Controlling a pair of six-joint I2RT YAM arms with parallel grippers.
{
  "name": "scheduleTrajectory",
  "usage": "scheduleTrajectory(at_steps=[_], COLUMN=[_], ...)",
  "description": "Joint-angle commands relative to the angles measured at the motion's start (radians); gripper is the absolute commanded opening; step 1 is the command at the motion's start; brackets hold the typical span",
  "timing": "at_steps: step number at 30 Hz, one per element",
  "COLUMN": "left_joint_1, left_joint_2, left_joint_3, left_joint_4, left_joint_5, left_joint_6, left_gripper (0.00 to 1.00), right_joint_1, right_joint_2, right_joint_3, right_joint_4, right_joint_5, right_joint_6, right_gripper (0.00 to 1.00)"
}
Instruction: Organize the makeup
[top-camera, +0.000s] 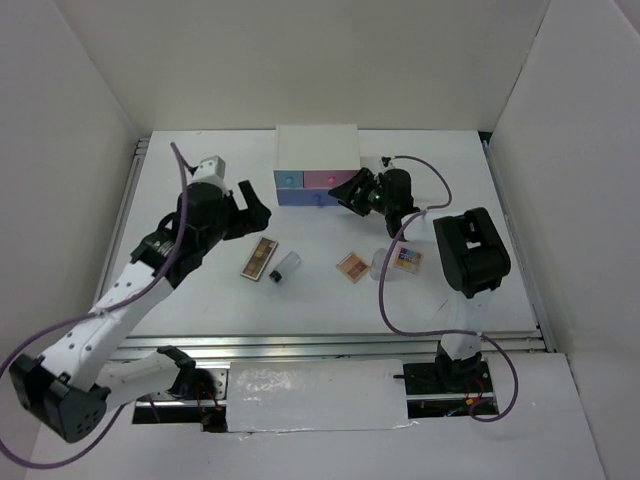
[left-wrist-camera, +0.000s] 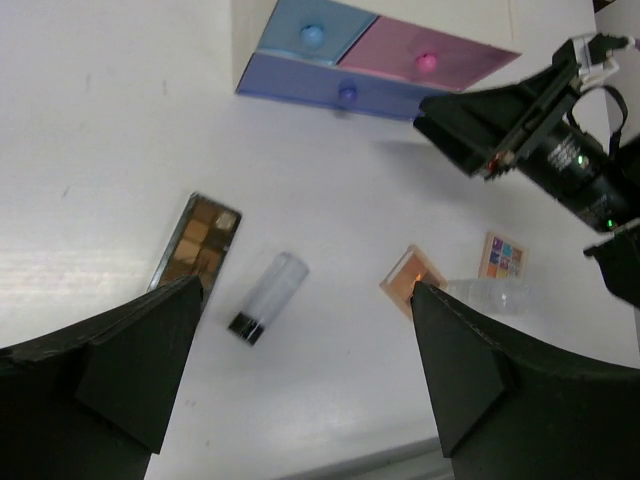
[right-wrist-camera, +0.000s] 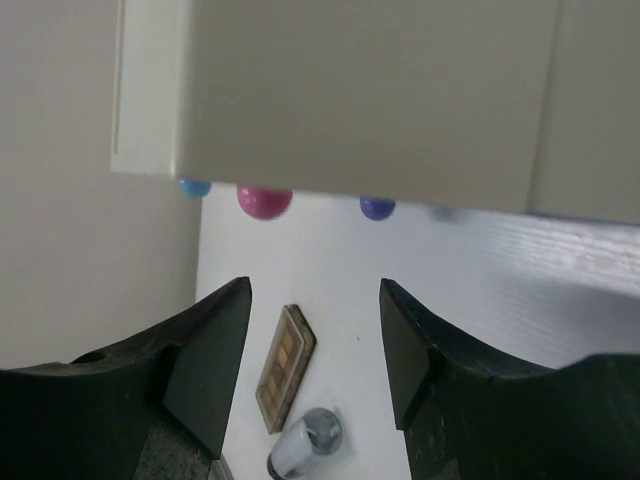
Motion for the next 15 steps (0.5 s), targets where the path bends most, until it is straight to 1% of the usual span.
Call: scheduleTrajectory(at_steps=[1, 3, 4, 6, 9, 10, 13, 15], left_joint_1=[-0.007, -0.008, -0.008, -0.008, -0.008, -0.01, -0.013, 0.01], left_joint_2=[-0.157, -0.218, -0.269, -0.315, -0.407, -0.415, -0.424, -0.403], left_joint_3=[-0.029, -0.046, -0.045, -0.069, -0.135, -0.156, -0.16, -0.154], left_joint_4=[-0.193, -0.225, -0.268, -0.29, -0.301, -0.305, -0.275, -0.265], left_joint_5=[-0.02, -0.004, 0.012, 0.028, 0.002, -0.023, 0.028, 0.051], left_joint_6=[0.025, 0.052, 0.086, 0.144, 0.171, 0.159, 0.181, 0.194], left_gripper=[0.99, 0.99, 0.99, 0.99, 0.99, 0.99, 0.99, 0.99], right_joint_1=[0.011, 0.012, 0.012, 0.012, 0.014, 0.014, 0.017, 0.019], right_joint_2=[0.053, 0.077, 0.09, 0.1, 0.103, 0.107, 0.118, 0.13], right_joint_3=[0.081, 0.099, 0.106, 0.109, 0.106, 0.106, 0.096, 0.09], right_joint_4=[0.197, 0.199, 0.22, 0.234, 0.234, 0.239, 0.271, 0.297], right_joint_5=[-0.045, -0.041, -0.041, -0.045, -0.023, -0.012, 0.01, 0.016], right_joint_6=[0.088, 0.099, 0.106, 0.117, 0.133, 0.139, 0.169, 0.2], right_gripper=[0.62, 0.61, 0.61, 0.6, 0.6, 0.6, 0.57, 0.55])
